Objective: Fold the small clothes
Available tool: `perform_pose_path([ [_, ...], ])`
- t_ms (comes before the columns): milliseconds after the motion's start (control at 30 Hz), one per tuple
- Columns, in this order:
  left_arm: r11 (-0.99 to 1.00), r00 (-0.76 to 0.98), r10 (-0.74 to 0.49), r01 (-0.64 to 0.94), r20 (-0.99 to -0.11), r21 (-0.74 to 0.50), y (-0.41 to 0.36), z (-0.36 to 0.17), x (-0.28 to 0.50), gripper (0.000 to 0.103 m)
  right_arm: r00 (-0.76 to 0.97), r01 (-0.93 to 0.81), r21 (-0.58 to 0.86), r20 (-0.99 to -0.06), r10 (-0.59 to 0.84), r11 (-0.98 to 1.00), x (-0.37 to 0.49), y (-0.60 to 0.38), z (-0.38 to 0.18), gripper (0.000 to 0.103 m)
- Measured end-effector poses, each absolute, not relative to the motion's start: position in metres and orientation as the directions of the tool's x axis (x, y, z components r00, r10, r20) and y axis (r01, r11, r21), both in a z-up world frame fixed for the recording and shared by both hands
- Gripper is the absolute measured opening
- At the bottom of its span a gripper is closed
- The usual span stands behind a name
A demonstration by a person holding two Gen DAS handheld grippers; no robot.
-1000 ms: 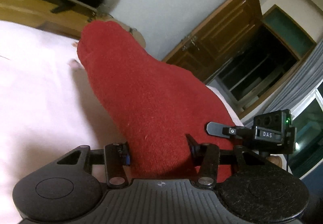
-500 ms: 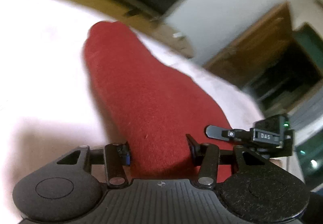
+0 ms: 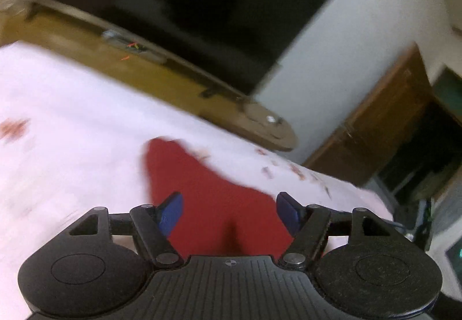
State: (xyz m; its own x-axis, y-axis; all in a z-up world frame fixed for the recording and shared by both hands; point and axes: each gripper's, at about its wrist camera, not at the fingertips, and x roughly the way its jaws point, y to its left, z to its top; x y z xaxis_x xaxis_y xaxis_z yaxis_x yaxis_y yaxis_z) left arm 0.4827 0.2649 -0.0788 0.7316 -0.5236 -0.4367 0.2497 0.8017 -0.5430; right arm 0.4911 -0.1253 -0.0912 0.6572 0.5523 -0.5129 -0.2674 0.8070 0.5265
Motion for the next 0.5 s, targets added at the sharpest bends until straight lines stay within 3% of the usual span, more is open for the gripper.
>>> perform_pose_path([
  [133,0.911,0.699,-0.398,0.227,-0.594,-0.344,0.217,-0.099,0.527,0.070,0.646,-0.317,0.411,-0.565,0.512,0.854,0.508,-0.079,-0.095,0.035],
  [200,0.949,0.686,-0.315,0.211,-0.656,-0.235,0.205,-0.119,0.533,0.071,0.596,-0.273,0.315,-0.687,0.417,0.909,0.524,-0.065,-0.118,0.027],
  [367,0.943,0.693,-0.329,0.208,-0.642,-0.259,0.205,-0.116,0.542,0.071,0.602,-0.256,0.330,-0.681,0.417,0.909,0.528,-0.071,-0.136,0.025],
  [500,0.938,0.721,-0.339,0.213,-0.604,-0.273,0.210,-0.097,0.505,0.071,0.629,-0.232,0.327,-0.668,0.397,0.916,0.514,-0.072,-0.115,0.025],
])
